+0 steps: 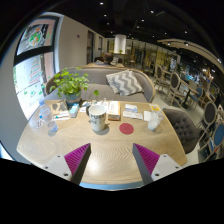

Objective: Pour water

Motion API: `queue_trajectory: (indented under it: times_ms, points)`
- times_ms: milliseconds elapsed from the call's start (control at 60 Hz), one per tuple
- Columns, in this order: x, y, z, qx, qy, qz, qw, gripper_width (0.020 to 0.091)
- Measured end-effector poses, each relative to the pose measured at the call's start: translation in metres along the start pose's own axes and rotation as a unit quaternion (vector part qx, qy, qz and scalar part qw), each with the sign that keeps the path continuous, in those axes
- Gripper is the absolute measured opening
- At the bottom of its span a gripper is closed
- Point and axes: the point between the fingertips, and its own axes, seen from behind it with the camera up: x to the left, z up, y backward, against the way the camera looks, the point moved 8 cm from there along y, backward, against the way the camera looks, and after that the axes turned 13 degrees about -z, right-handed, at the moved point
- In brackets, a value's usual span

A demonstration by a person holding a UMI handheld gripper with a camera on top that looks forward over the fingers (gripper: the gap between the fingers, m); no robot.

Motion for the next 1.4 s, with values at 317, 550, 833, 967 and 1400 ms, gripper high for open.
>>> queue_trajectory:
  times_ms: [317, 550, 833, 967, 1400]
  points:
    - [0.081, 0.004, -0.020, 0.030, 0.015, 0.022, 0.999, 0.0857]
    - [0.197, 0.006, -0.015, 0.009, 0.026, 0.057, 0.998, 0.0853]
    - [0.327, -0.023, 0.013, -0.039, -0.014, 0.094, 0.995, 0.0856]
    - [0.362, -0.059, 0.032, -0.055, -0.031, 0.090, 0.994, 0.0858]
    - [0.413, -0.143, 0.053, -0.094, -0.052, 0.069, 0.992, 0.0487]
